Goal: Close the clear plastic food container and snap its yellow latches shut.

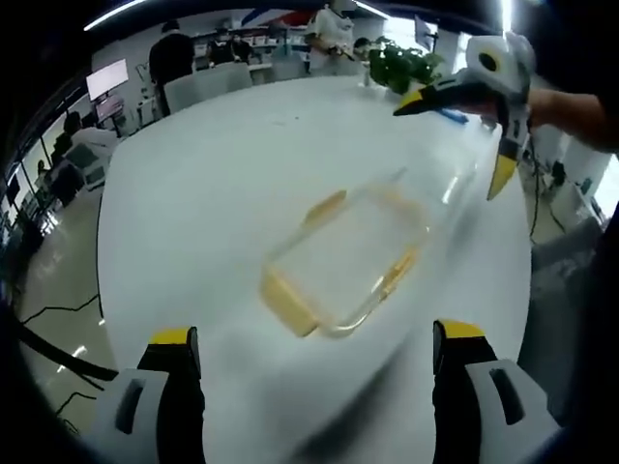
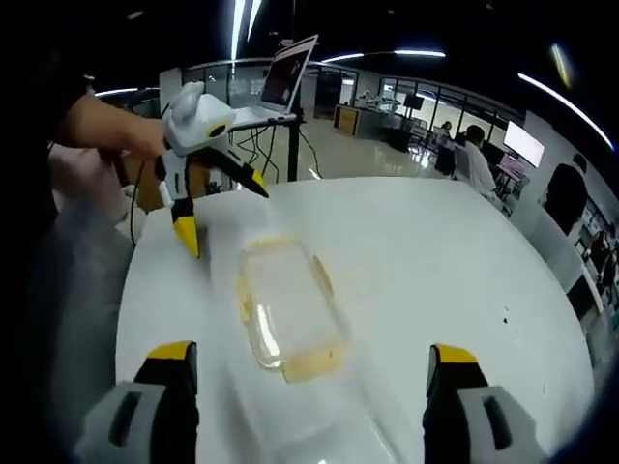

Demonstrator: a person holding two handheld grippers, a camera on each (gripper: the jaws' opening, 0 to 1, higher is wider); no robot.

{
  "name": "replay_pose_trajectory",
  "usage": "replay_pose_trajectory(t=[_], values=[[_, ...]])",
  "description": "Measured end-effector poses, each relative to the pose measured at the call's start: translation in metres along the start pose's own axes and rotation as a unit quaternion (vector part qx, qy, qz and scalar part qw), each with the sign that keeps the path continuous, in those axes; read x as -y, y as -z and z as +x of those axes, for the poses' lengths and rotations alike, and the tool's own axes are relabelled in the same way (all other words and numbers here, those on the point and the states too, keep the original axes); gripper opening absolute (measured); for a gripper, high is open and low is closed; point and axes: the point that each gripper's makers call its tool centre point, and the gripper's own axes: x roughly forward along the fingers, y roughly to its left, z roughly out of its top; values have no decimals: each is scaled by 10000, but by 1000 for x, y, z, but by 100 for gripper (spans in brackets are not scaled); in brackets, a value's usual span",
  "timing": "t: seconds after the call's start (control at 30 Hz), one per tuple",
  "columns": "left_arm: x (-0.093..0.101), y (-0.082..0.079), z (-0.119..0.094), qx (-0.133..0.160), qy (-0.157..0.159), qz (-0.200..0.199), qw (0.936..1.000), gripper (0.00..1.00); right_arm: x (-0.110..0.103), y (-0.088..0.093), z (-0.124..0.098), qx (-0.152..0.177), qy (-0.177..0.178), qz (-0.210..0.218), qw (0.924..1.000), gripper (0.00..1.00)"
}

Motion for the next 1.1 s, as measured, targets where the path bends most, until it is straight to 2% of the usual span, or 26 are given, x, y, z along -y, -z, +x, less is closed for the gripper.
replay_pose_trajectory(t=[0.17,0.23,0.3,0.47,0.63,0.77,1.0,1.1], values=[[-1,1,6,-66,93,128,9999,99,1,-3,6,8,-82,-47,10000,99],[-6,3,10,-160,-19,287,9995,99,0,-4,10,-17,-150,-42,9999,99],[-6,5,14,-203,52,373,9991,99,-4,-7,13,9,-221,-76,9997,99],[-8,10,22,-284,183,574,9978,99,-12,-2,24,-175,-358,-345,9986,99],[-10,12,23,-203,401,678,9967,99,-15,-2,31,-227,-426,-405,9980,99],[-8,12,25,-122,498,962,9940,99,-14,0,37,-265,-471,-387,9978,99],[0,20,35,-249,735,1349,9878,99,-19,10,50,-511,-573,-590,9953,97],[7,18,38,-216,870,1520,9843,99,-20,12,53,-591,-608,-685,9940,95]])
